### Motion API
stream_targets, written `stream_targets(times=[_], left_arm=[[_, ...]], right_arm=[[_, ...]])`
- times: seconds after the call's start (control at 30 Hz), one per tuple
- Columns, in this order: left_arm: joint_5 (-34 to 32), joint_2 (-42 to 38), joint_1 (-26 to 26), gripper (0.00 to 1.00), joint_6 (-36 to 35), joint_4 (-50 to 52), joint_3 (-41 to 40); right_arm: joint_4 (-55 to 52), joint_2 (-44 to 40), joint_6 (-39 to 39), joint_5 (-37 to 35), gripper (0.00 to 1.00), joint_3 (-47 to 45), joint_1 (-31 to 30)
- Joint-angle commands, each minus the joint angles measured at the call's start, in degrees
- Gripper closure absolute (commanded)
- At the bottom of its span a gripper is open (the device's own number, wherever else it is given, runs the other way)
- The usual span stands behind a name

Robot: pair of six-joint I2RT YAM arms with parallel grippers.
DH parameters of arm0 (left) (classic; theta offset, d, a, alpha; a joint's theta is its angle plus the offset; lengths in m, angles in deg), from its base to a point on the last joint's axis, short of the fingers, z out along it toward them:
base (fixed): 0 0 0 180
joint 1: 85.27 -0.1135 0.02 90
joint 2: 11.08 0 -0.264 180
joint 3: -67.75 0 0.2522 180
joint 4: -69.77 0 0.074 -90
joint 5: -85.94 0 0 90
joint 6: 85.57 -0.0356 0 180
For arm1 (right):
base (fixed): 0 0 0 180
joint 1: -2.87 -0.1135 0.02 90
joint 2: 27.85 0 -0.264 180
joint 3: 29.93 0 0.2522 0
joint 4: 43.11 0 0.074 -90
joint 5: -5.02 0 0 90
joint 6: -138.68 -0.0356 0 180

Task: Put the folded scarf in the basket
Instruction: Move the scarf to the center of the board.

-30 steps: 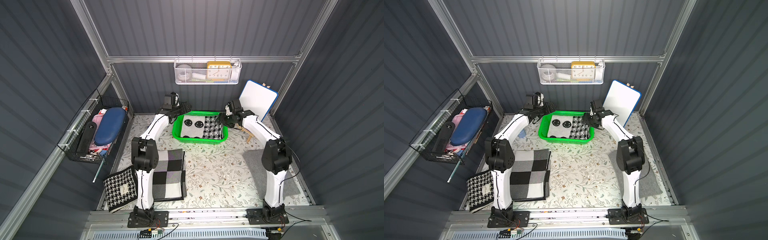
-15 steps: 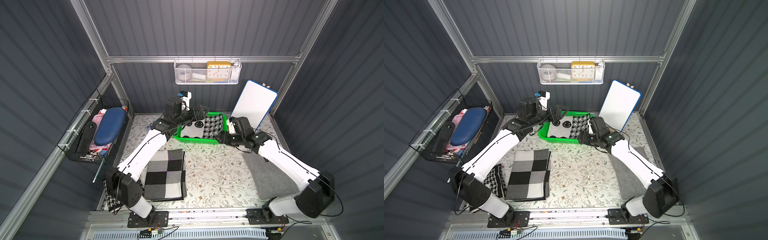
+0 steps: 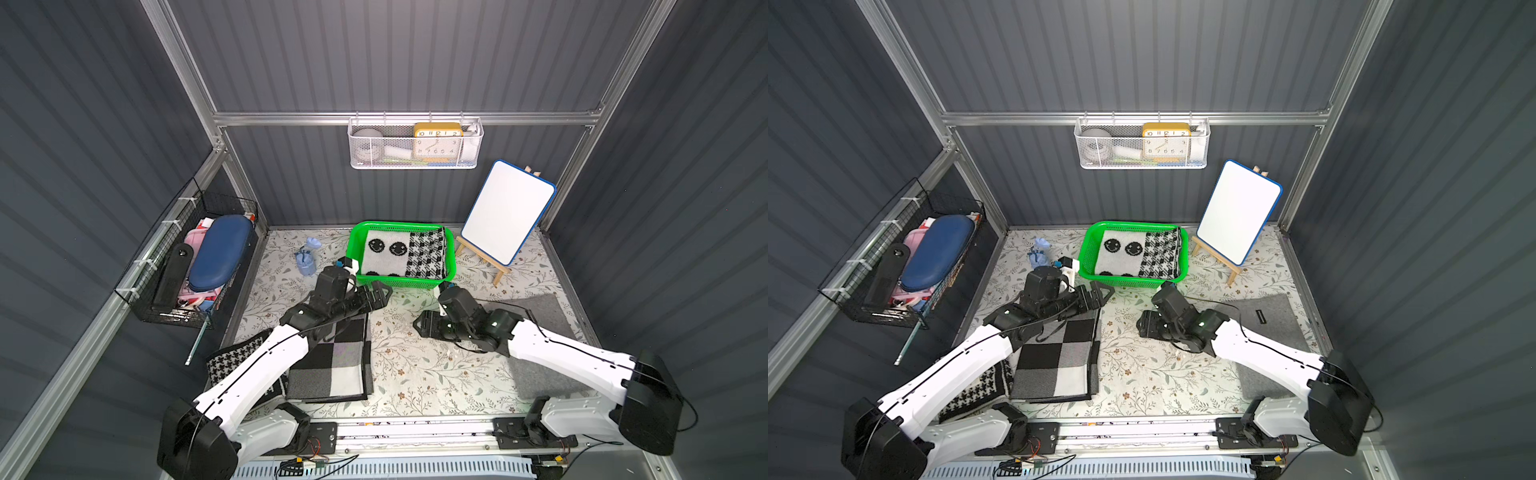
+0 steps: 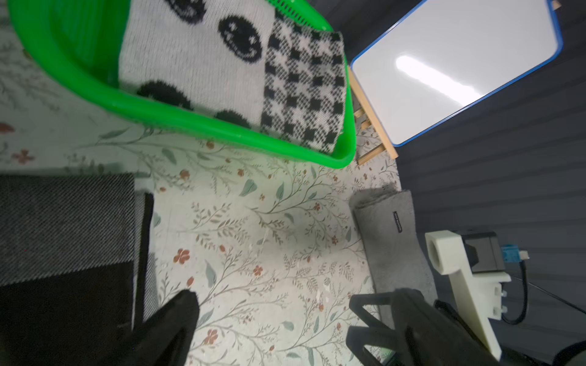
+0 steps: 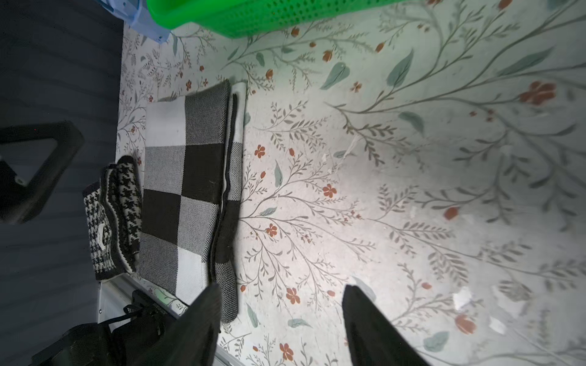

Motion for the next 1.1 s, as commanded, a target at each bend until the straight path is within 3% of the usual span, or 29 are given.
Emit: stream_targets(times=[0.0,0.13,0.43,0.9,1.0,1.03,1.07], left_arm=[[-3.3,-2.6,0.1,0.01,4.7,2.7,-4.3],[-6.8,-5.4,0.1,0.01,8.7,4.3,-7.9],[-11.1,-9.5,0.1,0.01,13.7,6.9,-13.9],[-17.1,-19.3,0.1,0.01,19.0,13.0,-17.1],[-17.5,-21.0,0.1,0.01,20.0,13.6,-17.8],[-17.4,-21.3,0.1,0.01,20.1,13.6,-18.1],[-17.2,-21.6,0.1,0.01,20.2,13.4,-18.4]], right_arm=[[8.4,6.9,-4.0,-2.2,0.36,0.5,-3.5],[13.9,16.5,-5.8,-1.1,0.37,3.5,-5.6],[14.6,31.7,-6.3,-1.0,0.36,15.4,-8.0],[15.9,44.4,-6.3,0.7,0.37,27.1,-8.2],[15.1,46.0,-6.4,0.4,0.45,28.4,-8.2],[15.1,46.3,-6.6,0.7,0.5,28.6,-8.2],[15.2,46.5,-6.6,0.8,0.62,28.7,-8.2]])
